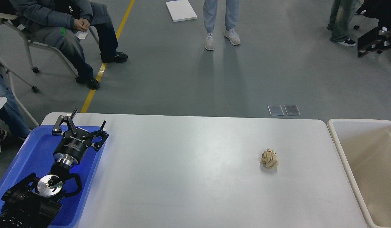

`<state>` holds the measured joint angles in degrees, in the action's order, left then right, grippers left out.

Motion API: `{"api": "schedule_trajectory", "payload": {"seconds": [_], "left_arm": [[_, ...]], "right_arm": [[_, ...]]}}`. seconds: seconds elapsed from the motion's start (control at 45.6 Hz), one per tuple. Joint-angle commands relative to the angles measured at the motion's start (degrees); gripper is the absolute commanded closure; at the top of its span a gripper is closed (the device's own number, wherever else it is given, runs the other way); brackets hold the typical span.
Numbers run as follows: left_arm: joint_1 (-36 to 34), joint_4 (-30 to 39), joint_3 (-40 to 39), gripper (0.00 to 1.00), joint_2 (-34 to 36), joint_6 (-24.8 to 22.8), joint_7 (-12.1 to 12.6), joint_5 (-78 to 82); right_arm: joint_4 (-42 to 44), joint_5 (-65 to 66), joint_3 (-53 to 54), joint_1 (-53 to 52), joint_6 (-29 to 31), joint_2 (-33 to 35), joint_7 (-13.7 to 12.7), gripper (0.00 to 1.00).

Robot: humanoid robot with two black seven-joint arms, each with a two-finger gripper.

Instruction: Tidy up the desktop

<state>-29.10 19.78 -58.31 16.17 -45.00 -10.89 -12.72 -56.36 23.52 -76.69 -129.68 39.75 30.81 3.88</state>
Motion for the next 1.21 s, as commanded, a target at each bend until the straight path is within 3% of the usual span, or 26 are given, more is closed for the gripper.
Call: {"api": "schedule_trajectory", "payload": {"seconds": [0.0,0.505,1.185], "left_arm": [[0.0,0.0,0.0,0.00,0.0,0.0,0.0,0.0],[0.0,0.0,0.0,0.00,0.0,0.0,0.0,0.0],[0.0,0.0,0.0,0.00,0.0,0.0,0.0,0.0]], "right_arm": [[-4.8,-0.1,-0.1,-2.8,5.3,-3.6,0.0,0.00],[-15.3,-0.8,3.7,-0.5,5.3,-2.4,0.0,0.00],[-15.5,-0.9,8.0,6.6,5.3,-2.2,-0.1,0.00]]}}
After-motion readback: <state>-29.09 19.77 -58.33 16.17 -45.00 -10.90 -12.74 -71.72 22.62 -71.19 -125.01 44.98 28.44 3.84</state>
